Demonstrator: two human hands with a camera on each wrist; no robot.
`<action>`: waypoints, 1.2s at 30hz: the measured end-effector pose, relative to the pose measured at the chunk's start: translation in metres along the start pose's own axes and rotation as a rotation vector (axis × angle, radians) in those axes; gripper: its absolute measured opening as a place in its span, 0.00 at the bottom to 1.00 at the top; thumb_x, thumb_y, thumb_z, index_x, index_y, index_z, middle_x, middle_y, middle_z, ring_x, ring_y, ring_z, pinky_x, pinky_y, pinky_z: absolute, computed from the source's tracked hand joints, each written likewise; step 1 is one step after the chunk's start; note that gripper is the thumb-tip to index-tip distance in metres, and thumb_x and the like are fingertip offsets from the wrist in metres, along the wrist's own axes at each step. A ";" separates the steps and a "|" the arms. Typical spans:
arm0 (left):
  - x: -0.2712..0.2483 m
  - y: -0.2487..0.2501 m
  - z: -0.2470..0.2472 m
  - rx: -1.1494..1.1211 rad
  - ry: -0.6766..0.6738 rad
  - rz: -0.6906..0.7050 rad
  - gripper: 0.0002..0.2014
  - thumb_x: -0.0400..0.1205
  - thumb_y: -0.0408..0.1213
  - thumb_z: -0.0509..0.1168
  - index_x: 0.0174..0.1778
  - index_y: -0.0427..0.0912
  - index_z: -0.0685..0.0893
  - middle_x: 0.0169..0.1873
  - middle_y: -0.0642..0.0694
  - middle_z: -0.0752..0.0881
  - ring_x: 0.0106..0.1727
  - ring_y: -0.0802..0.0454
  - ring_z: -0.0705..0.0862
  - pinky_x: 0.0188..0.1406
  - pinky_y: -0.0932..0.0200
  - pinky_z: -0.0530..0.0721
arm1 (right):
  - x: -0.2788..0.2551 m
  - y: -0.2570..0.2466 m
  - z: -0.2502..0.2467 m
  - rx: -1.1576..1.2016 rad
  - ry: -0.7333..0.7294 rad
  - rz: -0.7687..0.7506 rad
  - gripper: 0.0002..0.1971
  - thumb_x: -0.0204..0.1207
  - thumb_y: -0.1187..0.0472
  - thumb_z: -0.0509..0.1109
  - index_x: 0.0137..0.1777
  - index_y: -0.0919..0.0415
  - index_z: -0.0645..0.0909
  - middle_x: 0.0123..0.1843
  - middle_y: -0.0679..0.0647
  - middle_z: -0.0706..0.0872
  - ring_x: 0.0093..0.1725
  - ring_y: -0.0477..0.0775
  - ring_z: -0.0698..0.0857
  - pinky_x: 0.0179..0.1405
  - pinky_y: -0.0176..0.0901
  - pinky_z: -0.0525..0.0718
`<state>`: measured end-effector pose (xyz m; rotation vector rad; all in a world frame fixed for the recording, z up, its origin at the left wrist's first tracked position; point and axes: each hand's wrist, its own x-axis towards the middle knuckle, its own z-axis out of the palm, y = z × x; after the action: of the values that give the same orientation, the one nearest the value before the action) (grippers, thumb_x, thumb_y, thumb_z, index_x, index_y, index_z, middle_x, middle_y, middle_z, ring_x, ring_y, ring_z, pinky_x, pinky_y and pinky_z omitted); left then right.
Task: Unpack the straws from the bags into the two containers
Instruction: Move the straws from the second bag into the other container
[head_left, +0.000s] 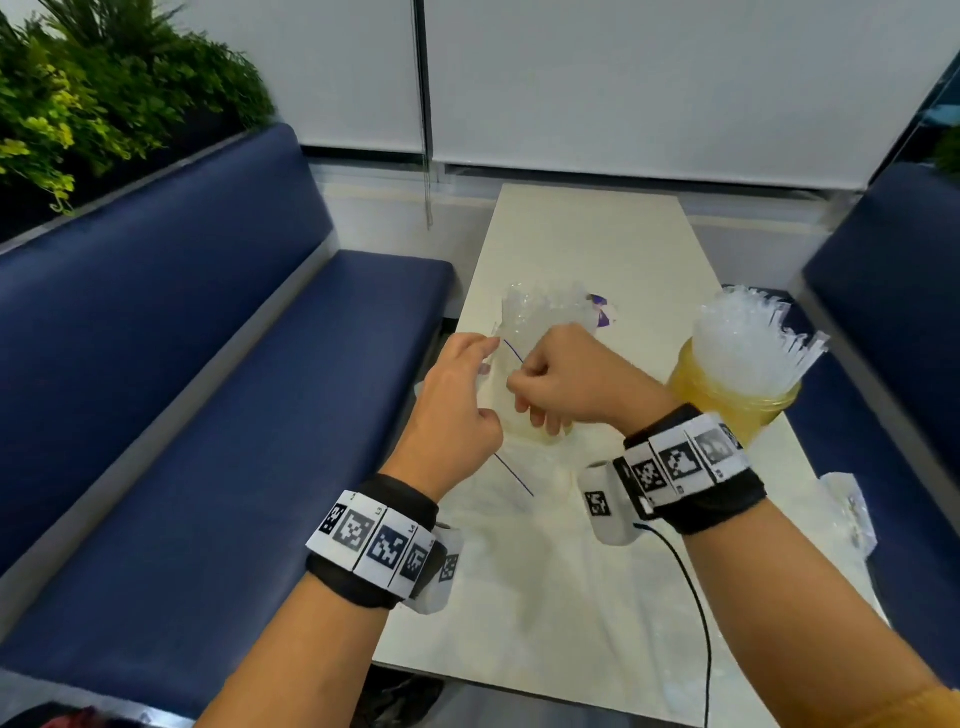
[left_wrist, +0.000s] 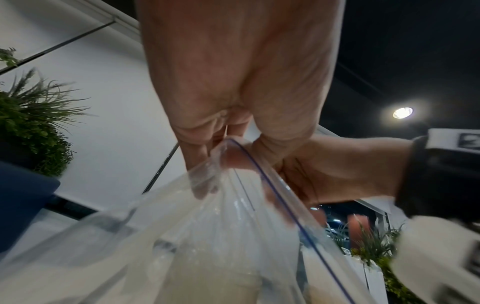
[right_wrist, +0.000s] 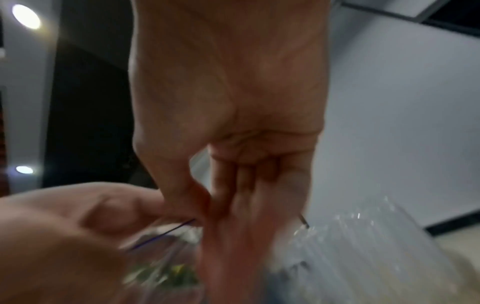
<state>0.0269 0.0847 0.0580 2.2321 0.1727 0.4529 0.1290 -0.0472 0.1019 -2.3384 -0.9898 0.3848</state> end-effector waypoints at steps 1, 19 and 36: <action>0.000 0.001 0.001 -0.008 -0.008 -0.001 0.37 0.73 0.14 0.65 0.80 0.40 0.74 0.73 0.52 0.73 0.66 0.60 0.79 0.52 0.85 0.75 | -0.003 0.003 0.013 -0.035 -0.084 -0.005 0.14 0.77 0.59 0.66 0.36 0.66 0.88 0.30 0.57 0.89 0.29 0.58 0.88 0.32 0.45 0.86; -0.020 -0.004 0.015 -0.105 0.003 -0.006 0.37 0.74 0.11 0.62 0.78 0.44 0.76 0.66 0.62 0.71 0.64 0.61 0.79 0.57 0.78 0.79 | -0.016 0.040 0.117 -0.634 -0.040 0.120 0.17 0.89 0.57 0.53 0.75 0.56 0.69 0.52 0.62 0.87 0.49 0.65 0.88 0.37 0.46 0.74; -0.026 -0.003 0.023 0.157 -0.022 0.089 0.45 0.63 0.56 0.85 0.75 0.56 0.72 0.68 0.62 0.73 0.66 0.63 0.74 0.66 0.64 0.71 | -0.040 -0.036 -0.009 -0.365 0.032 0.074 0.17 0.86 0.48 0.61 0.62 0.55 0.87 0.51 0.57 0.89 0.49 0.57 0.86 0.50 0.48 0.85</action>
<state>0.0113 0.0635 0.0353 2.4055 0.1009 0.4763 0.0855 -0.0597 0.1322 -2.7037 -1.0310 0.2066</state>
